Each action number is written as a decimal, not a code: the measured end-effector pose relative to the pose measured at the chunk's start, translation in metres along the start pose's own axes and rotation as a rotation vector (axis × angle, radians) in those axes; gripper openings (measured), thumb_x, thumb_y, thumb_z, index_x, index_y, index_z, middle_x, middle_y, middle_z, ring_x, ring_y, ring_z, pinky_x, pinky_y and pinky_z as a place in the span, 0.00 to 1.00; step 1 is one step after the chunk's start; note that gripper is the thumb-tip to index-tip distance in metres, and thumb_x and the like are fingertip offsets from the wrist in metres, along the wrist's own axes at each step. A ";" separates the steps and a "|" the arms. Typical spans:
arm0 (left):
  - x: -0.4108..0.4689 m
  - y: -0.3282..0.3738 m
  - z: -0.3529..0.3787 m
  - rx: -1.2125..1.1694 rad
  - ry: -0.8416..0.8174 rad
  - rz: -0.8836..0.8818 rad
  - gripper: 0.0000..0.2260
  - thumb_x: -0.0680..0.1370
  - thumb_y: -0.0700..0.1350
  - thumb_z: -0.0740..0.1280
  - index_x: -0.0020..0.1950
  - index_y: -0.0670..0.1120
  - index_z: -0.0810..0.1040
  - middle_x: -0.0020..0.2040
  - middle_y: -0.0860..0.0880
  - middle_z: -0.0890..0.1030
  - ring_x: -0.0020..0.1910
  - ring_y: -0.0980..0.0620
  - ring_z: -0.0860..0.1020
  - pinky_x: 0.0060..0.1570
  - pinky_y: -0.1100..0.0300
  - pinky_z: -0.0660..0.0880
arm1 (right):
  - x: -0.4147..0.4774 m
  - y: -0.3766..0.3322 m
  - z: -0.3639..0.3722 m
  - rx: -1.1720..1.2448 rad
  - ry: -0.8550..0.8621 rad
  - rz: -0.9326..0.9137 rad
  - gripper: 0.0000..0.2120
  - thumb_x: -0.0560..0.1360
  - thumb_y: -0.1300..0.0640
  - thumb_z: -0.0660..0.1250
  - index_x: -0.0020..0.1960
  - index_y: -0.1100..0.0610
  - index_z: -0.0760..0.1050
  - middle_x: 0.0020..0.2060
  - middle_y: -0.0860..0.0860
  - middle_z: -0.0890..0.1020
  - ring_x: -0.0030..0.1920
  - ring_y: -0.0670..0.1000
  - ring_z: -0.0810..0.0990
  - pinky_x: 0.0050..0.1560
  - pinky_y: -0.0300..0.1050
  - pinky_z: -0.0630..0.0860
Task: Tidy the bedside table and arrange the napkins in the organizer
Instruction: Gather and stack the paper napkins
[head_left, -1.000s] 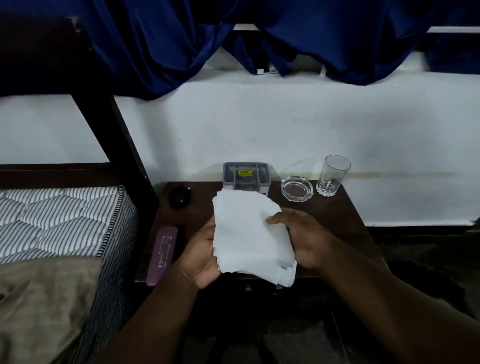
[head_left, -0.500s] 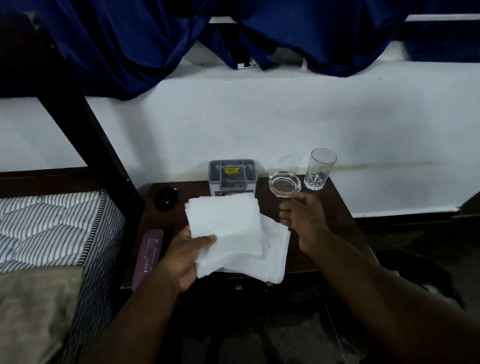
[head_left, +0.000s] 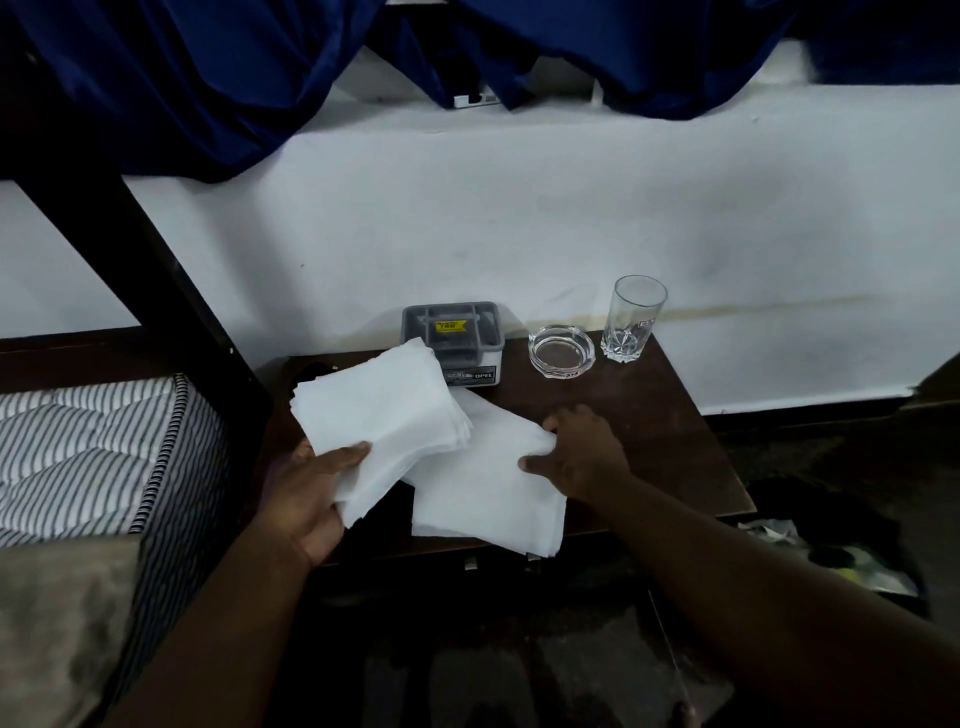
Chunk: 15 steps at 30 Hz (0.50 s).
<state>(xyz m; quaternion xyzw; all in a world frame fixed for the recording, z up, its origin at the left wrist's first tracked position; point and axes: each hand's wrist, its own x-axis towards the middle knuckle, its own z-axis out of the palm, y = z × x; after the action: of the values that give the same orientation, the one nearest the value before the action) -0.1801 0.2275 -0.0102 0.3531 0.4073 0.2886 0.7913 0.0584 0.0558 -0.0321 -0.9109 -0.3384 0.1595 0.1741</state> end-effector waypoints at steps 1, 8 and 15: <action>0.000 0.001 -0.001 0.007 0.000 0.008 0.22 0.75 0.30 0.69 0.69 0.41 0.77 0.62 0.39 0.84 0.54 0.42 0.84 0.45 0.50 0.85 | 0.000 -0.001 0.001 -0.018 0.003 -0.003 0.29 0.66 0.41 0.79 0.61 0.51 0.76 0.61 0.53 0.75 0.63 0.57 0.74 0.63 0.53 0.73; 0.007 0.004 -0.008 0.015 0.004 0.041 0.19 0.76 0.31 0.69 0.64 0.47 0.80 0.60 0.43 0.85 0.54 0.44 0.85 0.44 0.51 0.85 | -0.004 0.005 0.012 0.025 0.125 -0.087 0.23 0.64 0.46 0.80 0.54 0.50 0.75 0.56 0.51 0.74 0.58 0.57 0.73 0.56 0.51 0.74; 0.006 0.005 -0.007 0.031 -0.009 0.056 0.18 0.77 0.30 0.68 0.63 0.48 0.81 0.59 0.44 0.86 0.51 0.45 0.86 0.47 0.49 0.84 | -0.011 0.009 0.021 0.133 0.153 -0.263 0.12 0.68 0.50 0.72 0.48 0.49 0.73 0.44 0.47 0.79 0.46 0.54 0.78 0.47 0.51 0.75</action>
<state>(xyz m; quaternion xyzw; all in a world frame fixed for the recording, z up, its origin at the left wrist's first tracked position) -0.1842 0.2370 -0.0114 0.3780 0.3982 0.3026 0.7791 0.0467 0.0463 -0.0523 -0.8547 -0.4293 0.0875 0.2786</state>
